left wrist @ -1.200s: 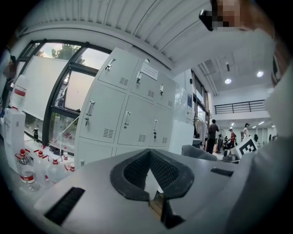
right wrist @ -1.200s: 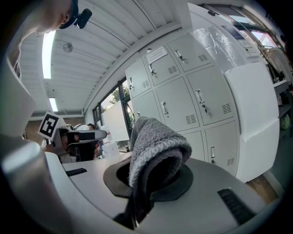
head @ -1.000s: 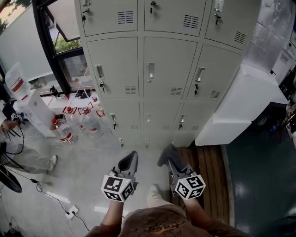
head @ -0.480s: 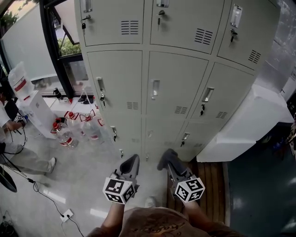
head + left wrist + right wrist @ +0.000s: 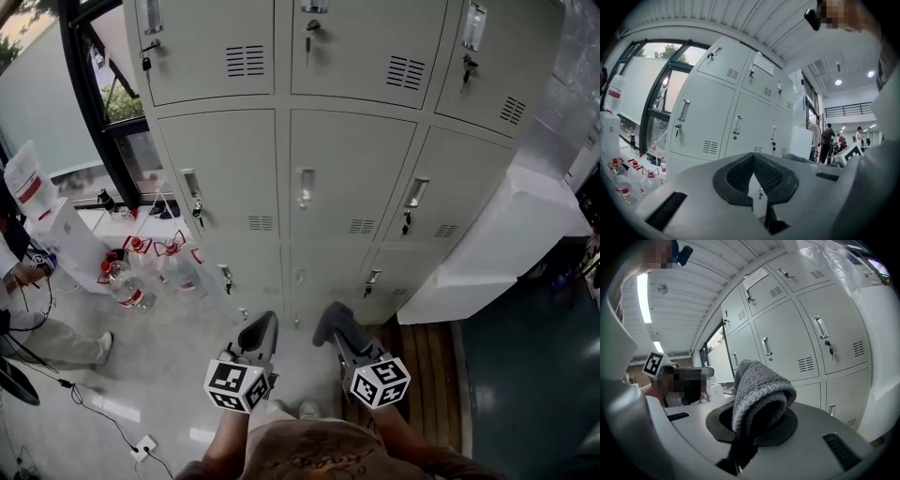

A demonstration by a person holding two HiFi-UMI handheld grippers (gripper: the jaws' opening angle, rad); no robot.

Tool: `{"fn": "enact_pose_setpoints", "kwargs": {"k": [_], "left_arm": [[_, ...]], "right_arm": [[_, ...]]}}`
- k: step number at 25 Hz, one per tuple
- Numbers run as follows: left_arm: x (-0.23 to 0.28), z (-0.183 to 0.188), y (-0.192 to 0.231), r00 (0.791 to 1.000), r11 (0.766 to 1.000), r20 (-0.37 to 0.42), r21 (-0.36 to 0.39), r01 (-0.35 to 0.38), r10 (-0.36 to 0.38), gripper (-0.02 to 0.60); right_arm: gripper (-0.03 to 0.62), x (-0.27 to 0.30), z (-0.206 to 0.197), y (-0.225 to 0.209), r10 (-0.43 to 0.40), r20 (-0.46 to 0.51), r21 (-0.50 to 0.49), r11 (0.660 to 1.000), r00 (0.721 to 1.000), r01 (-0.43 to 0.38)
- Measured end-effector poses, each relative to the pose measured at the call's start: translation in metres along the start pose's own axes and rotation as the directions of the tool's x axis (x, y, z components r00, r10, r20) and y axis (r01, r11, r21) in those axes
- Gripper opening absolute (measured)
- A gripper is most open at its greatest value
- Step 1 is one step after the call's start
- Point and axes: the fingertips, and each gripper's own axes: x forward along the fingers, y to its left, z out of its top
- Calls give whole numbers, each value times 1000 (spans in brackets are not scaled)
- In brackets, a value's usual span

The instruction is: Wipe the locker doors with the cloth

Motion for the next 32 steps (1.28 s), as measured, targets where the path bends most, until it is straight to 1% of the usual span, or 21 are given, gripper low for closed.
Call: {"fn": "enact_pose_setpoints", "kwargs": {"k": [9,15,20,27,29,32], "left_arm": [[9,0,8,998,999,-25,-2,52,-52,2],[13,-1,11,997,997,-31,18,77,-76,2],[16,3,10,995,995,-32,28,97,-96,2],[17,8,12,993,993,-27,41,112,-111,2],[17,8,14,993,993,-25,41,113,-112,2],[17,8,15,993,993,-25,34,117,-116,2]], "right_arm": [[32,16,9,3,-31,20,4,1000,999,31],[32,34,30,6,-5,45,-69,998,999,8],[32,50,66,5,20,71,-149,989,997,-9],[32,78,142,11,62,151,-314,949,987,-12],[32,84,164,15,73,170,-370,929,983,-5],[32,93,199,18,82,191,-459,888,978,15]]}}
